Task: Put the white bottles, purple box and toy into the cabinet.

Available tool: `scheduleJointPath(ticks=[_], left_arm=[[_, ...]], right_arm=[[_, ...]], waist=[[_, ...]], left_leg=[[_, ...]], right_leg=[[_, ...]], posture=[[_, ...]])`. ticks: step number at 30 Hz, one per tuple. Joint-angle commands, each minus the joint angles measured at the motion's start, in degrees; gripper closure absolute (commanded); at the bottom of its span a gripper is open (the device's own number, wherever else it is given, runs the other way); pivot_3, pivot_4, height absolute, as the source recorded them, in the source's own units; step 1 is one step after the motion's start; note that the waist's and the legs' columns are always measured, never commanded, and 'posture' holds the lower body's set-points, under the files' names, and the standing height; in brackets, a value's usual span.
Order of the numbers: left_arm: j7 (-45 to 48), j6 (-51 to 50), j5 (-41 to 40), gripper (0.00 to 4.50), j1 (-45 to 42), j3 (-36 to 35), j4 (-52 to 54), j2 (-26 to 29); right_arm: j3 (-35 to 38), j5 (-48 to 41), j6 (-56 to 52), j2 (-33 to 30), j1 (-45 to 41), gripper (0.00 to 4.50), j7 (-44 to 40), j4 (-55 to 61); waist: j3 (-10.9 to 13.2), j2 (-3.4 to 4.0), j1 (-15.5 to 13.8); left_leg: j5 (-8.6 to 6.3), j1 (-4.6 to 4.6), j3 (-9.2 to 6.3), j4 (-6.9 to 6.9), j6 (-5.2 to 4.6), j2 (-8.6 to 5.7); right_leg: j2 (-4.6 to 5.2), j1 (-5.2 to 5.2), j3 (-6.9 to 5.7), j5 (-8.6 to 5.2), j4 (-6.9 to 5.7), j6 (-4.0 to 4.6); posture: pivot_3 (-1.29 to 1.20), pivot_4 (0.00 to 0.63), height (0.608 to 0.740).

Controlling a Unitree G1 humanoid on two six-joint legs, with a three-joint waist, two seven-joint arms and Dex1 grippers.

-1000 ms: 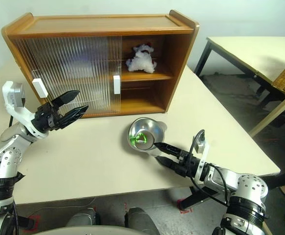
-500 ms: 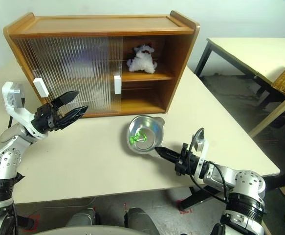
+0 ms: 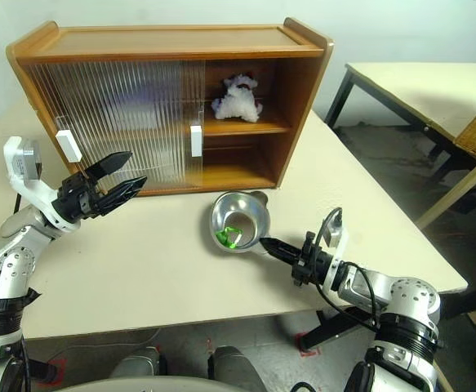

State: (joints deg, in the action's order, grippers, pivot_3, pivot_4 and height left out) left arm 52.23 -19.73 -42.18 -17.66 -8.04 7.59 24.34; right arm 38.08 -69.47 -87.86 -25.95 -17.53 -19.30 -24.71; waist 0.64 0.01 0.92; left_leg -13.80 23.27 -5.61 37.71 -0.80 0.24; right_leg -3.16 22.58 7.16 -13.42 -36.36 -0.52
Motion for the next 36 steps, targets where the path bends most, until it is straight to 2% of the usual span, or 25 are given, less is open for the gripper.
scheduleJointPath(ticks=[1, 13, 22, 27, 36], left_arm=[[0.22, 0.15, 0.70, 0.00, -0.32, 0.19, -0.20, -0.01], [0.06, 0.22, 0.74, 0.00, 0.52, -0.04, 0.67, 0.21], [-0.01, 0.15, 0.77, 0.00, 0.30, -0.05, 0.85, 0.37], [-0.14, -0.06, 0.67, 0.00, 0.14, -0.24, 1.08, 0.66], [-1.27, -0.72, -0.12, 0.00, 1.29, -1.25, 2.88, 1.97]], right_arm=[[2.62, -0.66, -0.11, 0.90, -3.24, 4.48, 2.04, -2.41], [7.72, -0.99, 1.74, 4.40, -11.68, 4.48, 7.28, -8.14], [11.03, -1.27, 10.11, 9.38, -18.13, 4.48, 13.25, -11.28], [10.19, 0.13, 15.30, 10.44, -20.28, 4.48, 13.30, -13.53], [6.72, 5.59, 25.81, 9.26, -25.02, 4.48, 8.02, -22.87]], waist=[[0.00, 0.00, 0.04], [-0.01, 0.02, -0.22], [-0.04, 0.06, -0.16], [-0.04, 0.07, -0.17], [-0.04, 0.09, -0.37]], left_leg=[[0.02, 0.00, 0.00, -0.01, -0.03, 0.00], [0.08, 0.01, 0.00, -0.04, -0.18, 0.01], [0.12, -0.01, 0.00, -0.02, -0.24, 0.02], [0.12, -0.01, -0.01, -0.02, -0.25, 0.02], [0.12, -0.01, -0.02, -0.04, -0.25, 0.03]], right_leg=[[0.00, 0.02, 0.00, 0.00, 0.00, 0.01], [-0.01, 0.04, -0.04, 0.29, -0.01, 0.10], [-0.01, 0.06, -0.05, 0.32, -0.02, 0.14], [-0.01, 0.06, -0.07, 0.41, -0.05, 0.23], [-0.01, 0.11, -0.09, 0.56, -0.10, 0.18]], posture=[[-0.02, 0.023, 0.740], [-0.01, 0.014, 0.740], [-0.01, 0.009, 0.740], [0.00, 0.012, 0.740], [0.03, 0.018, 0.740]])
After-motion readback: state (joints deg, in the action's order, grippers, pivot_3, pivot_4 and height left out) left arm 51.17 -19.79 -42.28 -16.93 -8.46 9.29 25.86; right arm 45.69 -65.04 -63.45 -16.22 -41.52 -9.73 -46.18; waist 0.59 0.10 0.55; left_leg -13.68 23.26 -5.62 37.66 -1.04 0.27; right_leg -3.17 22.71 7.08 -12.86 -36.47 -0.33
